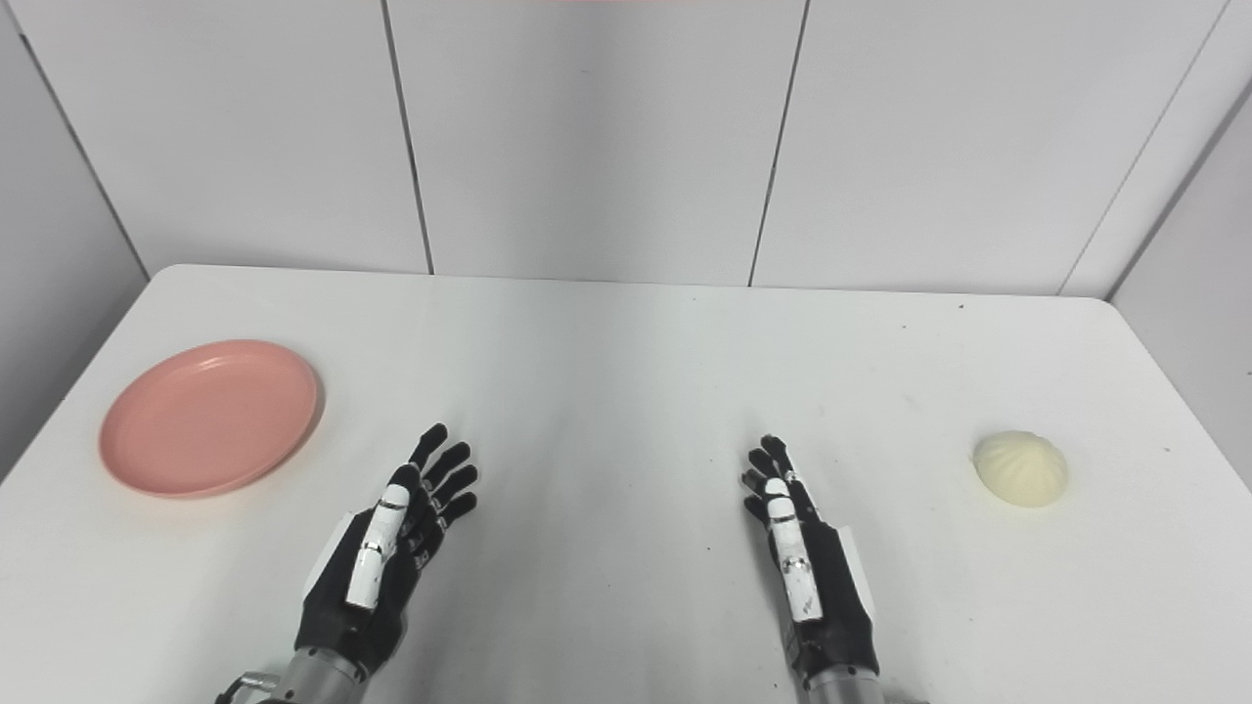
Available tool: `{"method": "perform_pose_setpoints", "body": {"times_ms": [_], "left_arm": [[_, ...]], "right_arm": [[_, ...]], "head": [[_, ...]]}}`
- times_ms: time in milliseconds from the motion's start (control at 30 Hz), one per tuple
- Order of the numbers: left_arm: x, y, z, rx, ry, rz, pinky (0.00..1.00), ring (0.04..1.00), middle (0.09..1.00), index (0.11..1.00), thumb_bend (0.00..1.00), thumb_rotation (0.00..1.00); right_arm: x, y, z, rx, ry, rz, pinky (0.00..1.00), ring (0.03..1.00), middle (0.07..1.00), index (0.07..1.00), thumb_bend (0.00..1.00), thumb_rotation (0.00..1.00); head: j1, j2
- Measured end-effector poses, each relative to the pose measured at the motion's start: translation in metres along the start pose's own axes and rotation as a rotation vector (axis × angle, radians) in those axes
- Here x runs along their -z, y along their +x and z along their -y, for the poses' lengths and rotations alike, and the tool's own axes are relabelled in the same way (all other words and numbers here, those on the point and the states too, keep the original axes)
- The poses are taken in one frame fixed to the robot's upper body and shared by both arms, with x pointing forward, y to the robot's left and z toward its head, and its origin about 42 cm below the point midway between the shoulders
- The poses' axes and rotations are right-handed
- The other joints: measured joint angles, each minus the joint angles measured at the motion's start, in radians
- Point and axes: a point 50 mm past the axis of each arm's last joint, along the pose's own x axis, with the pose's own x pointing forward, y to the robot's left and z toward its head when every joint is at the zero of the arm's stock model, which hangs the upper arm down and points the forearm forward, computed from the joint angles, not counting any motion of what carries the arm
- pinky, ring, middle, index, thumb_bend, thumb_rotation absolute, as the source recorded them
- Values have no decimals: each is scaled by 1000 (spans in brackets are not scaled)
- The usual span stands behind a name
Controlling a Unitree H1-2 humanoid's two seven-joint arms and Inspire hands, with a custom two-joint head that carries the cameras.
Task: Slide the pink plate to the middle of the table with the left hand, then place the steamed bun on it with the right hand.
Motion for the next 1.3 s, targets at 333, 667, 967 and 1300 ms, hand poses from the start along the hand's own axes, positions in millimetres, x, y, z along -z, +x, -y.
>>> {"method": "perform_pose_setpoints", "body": {"times_ms": [333, 667, 967, 1300], "left_arm": [[0, 0, 0, 0, 0, 0, 919, 932, 947, 951, 426, 1000], [0, 0, 0, 0, 0, 2, 919, 931, 946, 950, 428, 1000], [1, 0, 0, 0, 0, 3, 919, 932, 946, 949, 429, 1000], [1, 1, 0, 0, 1, 6, 918, 930, 944, 948, 428, 1000]], "right_arm": [[0, 0, 0, 0, -3, 0, 929, 919, 932, 942, 249, 1000], [0, 0, 0, -1, 1, -1, 931, 920, 934, 945, 245, 1000], [1, 0, 0, -1, -1, -2, 926, 915, 928, 940, 254, 1000], [1, 0, 1, -2, -3, -3, 927, 917, 930, 942, 253, 1000]], "head": [[-2, -2], [-2, -2], [-2, -2], [-2, -2]]}}
